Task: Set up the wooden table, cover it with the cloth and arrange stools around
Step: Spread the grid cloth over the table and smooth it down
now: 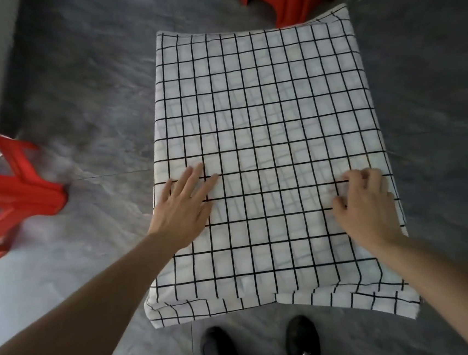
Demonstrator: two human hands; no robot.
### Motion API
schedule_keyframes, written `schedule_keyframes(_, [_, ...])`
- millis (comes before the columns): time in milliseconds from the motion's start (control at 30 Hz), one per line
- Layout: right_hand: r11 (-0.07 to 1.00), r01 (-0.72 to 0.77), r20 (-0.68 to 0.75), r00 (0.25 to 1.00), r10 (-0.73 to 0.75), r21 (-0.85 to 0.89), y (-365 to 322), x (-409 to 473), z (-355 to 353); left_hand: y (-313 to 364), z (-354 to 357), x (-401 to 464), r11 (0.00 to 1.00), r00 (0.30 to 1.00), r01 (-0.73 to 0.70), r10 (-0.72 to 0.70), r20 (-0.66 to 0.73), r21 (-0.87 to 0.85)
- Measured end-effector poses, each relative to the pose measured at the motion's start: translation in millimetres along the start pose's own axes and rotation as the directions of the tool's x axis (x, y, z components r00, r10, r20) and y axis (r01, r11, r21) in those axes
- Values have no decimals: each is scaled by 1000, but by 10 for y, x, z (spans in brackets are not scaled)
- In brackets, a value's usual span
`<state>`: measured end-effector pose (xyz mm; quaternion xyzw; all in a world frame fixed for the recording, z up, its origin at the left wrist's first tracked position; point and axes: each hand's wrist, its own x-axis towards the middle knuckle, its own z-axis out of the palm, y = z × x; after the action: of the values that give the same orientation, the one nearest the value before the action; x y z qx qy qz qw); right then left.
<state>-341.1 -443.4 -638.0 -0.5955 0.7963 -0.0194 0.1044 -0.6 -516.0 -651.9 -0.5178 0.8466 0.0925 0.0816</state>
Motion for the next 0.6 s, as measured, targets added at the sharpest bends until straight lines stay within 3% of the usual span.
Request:
schedule_keyframes(267, [986,-141,173,973,155,-90,176,-45,-476,16,-405,-104,992,994,93,-97,44,85])
schedule_keyframes(433, [999,31,220,975,-21,-42,-305,164,-1231,151,-1170,-158,986,993,119,-122,12,114])
schedule_keyframes(600, [979,196,230,952,-202,48,-955,91,-2382,491,-2233,-407,979,977,201,-202,-72,-14])
